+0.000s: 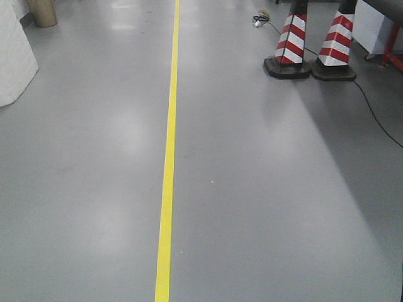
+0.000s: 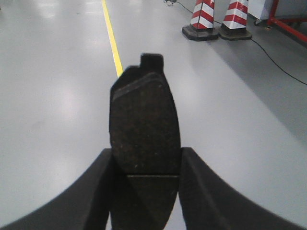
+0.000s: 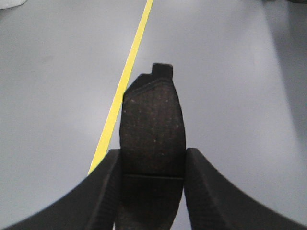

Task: Move and align brake pads A on conveyor
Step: 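Drive along the yellow floor line carrying both pads, then drive past the red-and-white cones toward the conveyor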

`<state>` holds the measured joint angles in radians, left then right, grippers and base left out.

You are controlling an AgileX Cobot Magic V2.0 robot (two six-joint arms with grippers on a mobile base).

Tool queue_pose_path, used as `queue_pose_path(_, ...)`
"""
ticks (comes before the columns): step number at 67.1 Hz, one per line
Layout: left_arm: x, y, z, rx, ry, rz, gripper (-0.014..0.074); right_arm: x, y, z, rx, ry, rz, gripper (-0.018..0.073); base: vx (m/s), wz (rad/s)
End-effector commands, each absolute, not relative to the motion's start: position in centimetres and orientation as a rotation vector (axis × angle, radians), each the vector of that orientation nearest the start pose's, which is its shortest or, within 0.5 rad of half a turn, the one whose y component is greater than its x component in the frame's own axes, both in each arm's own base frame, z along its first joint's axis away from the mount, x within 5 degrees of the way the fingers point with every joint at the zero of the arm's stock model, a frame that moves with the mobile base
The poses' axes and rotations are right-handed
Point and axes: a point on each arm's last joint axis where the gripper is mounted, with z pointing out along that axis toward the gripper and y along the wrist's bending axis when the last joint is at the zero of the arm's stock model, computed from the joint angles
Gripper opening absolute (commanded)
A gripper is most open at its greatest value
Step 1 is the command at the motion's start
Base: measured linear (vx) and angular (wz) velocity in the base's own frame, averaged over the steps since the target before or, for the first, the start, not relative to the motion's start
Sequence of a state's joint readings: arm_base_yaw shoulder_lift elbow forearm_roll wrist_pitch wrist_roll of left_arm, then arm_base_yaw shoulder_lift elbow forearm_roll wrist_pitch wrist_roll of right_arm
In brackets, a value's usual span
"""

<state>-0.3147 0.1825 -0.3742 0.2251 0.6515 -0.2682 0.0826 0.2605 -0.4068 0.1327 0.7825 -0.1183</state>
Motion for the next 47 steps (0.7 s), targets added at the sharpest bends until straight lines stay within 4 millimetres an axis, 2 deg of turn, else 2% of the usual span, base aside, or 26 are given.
queue_pose_path(1,5.18,-0.51,28.67,0.136,1.82,-0.16,-0.0006,5.62,1.25,28.13,-0.16,1.999,0.124,-0.0004,0.75,0.05)
queue_pose_path(47,5.18,-0.51,28.67,0.136,1.82,-0.16,-0.0006,5.61,1.25,28.12,-0.16,2.0,0.124,-0.0004,0.76,0.03)
